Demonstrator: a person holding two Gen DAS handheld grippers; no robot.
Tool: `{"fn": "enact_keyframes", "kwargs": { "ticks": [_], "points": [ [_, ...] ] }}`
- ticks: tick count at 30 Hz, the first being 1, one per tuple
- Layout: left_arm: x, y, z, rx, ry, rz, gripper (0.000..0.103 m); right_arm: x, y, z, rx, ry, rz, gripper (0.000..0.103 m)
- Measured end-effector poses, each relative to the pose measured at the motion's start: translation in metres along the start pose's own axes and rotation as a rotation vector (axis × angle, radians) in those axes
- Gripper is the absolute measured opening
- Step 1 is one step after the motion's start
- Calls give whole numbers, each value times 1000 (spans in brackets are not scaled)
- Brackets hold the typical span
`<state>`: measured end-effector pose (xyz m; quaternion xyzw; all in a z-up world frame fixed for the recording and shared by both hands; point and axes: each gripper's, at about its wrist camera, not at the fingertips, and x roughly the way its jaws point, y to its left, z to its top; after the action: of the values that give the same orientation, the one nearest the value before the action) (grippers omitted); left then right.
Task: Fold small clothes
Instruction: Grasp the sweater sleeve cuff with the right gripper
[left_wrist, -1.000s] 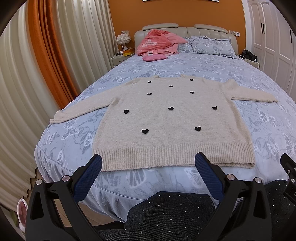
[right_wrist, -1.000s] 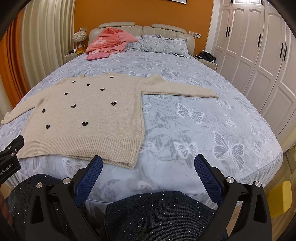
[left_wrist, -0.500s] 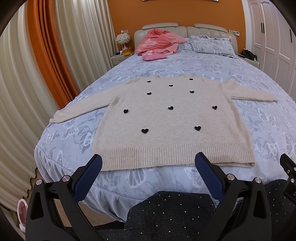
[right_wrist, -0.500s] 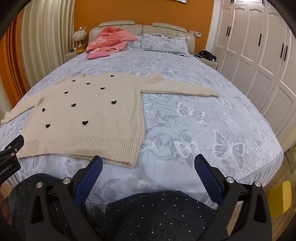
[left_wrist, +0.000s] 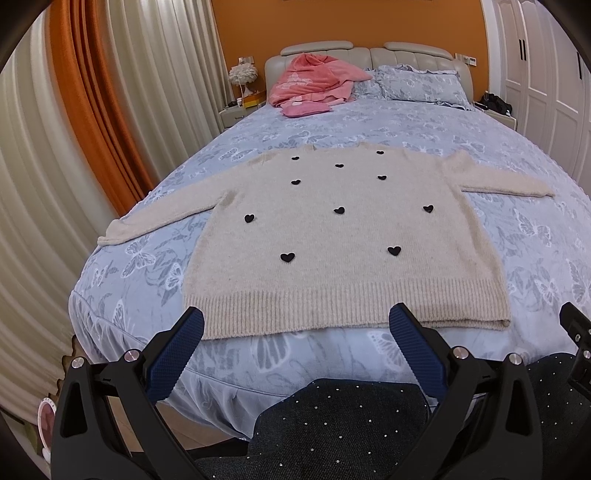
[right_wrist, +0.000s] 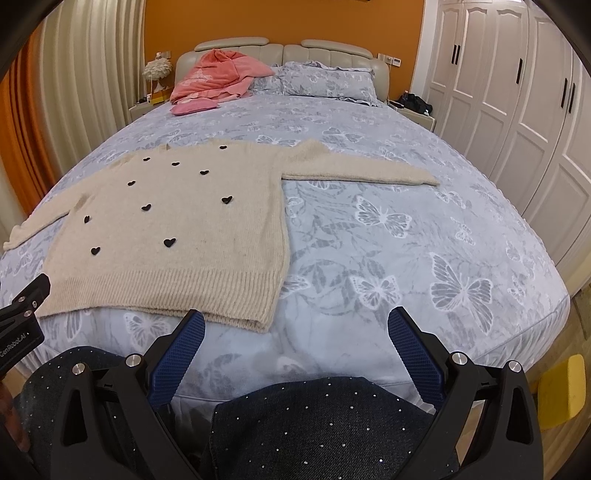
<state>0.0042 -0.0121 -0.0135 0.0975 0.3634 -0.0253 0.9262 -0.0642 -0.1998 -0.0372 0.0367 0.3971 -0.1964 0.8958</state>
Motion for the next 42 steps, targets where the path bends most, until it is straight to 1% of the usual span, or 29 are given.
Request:
{"fn": "enact_keyframes", "kwargs": {
  "ticks": [7,10,11,12,13,14,16,17,19,20,21,23,26,29,31,33,35,37,39,40,41,42],
  "points": [
    [3,0,2,8,14,3,98,5,-5,2,30,24,12,98],
    [3,0,5,7,22,2,98,8,-10,7,44,63,19,98],
    [2,3,7,1,21,-6,98,9,-14,11,58,74,44,98],
    [2,2,6,-8,16,-18,98,10,-21,17,72,65,90,98],
    [4,5,9,-28,21,-41,98,10,-28,24,75,38,108,98],
    [6,8,13,-54,32,-65,98,14,-39,35,72,3,90,98],
    [20,15,22,-132,83,-121,98,30,-60,57,86,-11,54,98],
    [31,17,28,-184,115,-150,98,46,-80,73,117,-7,52,98],
    [46,18,37,-253,147,-183,98,77,-117,99,194,2,66,97],
    [55,15,42,-278,154,-193,98,91,-132,110,225,13,75,96],
    [61,12,47,-285,156,-194,98,114,-154,124,270,32,79,90],
    [74,0,55,-272,161,-196,98,154,-189,146,335,66,80,86],
    [94,-31,61,-205,168,-196,98,227,-245,178,459,114,55,78],
    [113,-68,64,-101,168,-200,98,287,-282,201,527,150,16,72],
    [122,-86,62,-48,164,-199,98,319,-298,212,548,172,-12,67],
    [129,-99,59,-8,162,-202,98,347,-312,221,593,182,-10,64],
    [135,-108,53,9,163,-209,98,374,-323,228,638,197,-12,64],
    [141,-110,48,0,165,-219,98,394,-331,231,661,217,-21,64],
    [145,-111,40,-3,170,-226,98,407,-334,233,667,217,-26,55],
    [148,-112,38,-1,175,-223,98,409,-334,233,661,210,-37,54],
    [151,-113,36,0,179,-221,98,411,-334,235,651,199,-49,47],
    [153,-113,32,-1,190,-221,98,412,-332,237,642,192,-51,30]
  ]
}}
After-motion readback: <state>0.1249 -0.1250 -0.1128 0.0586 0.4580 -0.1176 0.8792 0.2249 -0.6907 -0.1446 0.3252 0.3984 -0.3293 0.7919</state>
